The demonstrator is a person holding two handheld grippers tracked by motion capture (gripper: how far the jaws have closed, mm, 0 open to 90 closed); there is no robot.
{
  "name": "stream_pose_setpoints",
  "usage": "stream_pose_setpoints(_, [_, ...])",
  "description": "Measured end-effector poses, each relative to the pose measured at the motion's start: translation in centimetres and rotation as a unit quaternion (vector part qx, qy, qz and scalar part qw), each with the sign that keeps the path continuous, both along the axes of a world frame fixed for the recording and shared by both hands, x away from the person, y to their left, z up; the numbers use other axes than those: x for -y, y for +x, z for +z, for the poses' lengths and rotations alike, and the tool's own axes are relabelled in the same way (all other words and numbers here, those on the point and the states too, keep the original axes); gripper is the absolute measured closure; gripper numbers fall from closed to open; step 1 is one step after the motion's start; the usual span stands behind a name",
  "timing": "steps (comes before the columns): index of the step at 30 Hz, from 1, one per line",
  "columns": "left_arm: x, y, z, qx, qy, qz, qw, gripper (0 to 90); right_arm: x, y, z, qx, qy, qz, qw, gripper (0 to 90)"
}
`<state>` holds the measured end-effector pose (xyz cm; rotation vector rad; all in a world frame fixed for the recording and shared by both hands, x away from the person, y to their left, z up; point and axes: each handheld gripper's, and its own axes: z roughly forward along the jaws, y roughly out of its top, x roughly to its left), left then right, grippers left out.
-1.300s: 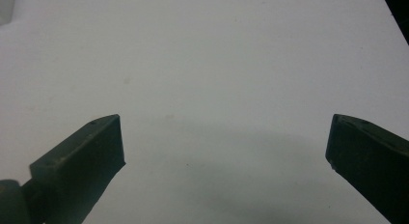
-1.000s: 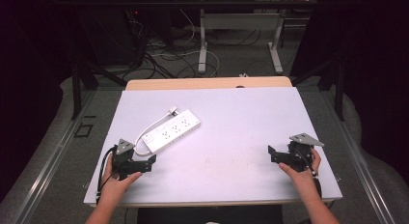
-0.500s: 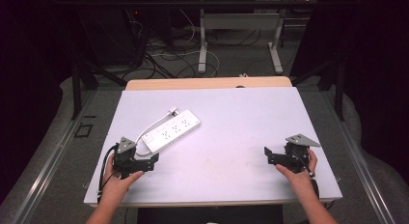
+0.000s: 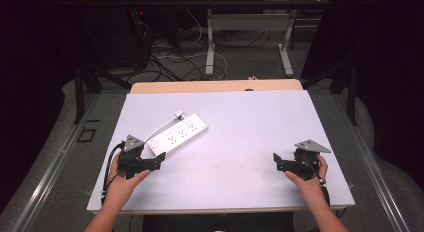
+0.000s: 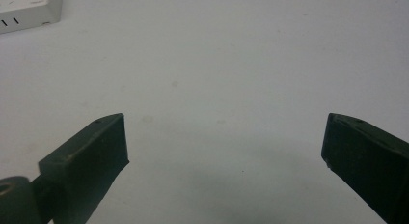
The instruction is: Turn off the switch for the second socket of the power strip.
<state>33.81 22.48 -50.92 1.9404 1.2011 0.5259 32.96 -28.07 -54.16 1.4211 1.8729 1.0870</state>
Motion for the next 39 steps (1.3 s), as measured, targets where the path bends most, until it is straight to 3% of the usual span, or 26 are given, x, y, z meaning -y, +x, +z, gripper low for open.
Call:
stream_pose_setpoints(12, [0.4,1.4,1.7,-0.007,0.002,0.001,1.0,19.3,0.0,0.0,-0.1,-0.003,0.004,-0.005,1.0,3.4])
stream_pose_setpoints(16, [0.4,2.0,2.2,-0.009,0.002,-0.003,1.0,26.0,0.1,0.0,-0.1,-0.002,0.0,-0.005,1.0,3.6])
stream_pose_setpoints(26, [0.5,3.5,3.4,-0.003,0.034,-0.012,0.9994,29.2,0.1,0.0,-0.1,-0.005,0.005,-0.003,1.0,4.4])
stream_pose_setpoints(39, [0.7,5.5,4.3,-0.005,0.017,-0.01,0.9998,29.3,0.0,0.0,-0.3,-0.007,0.004,-0.005,1.0,5.4])
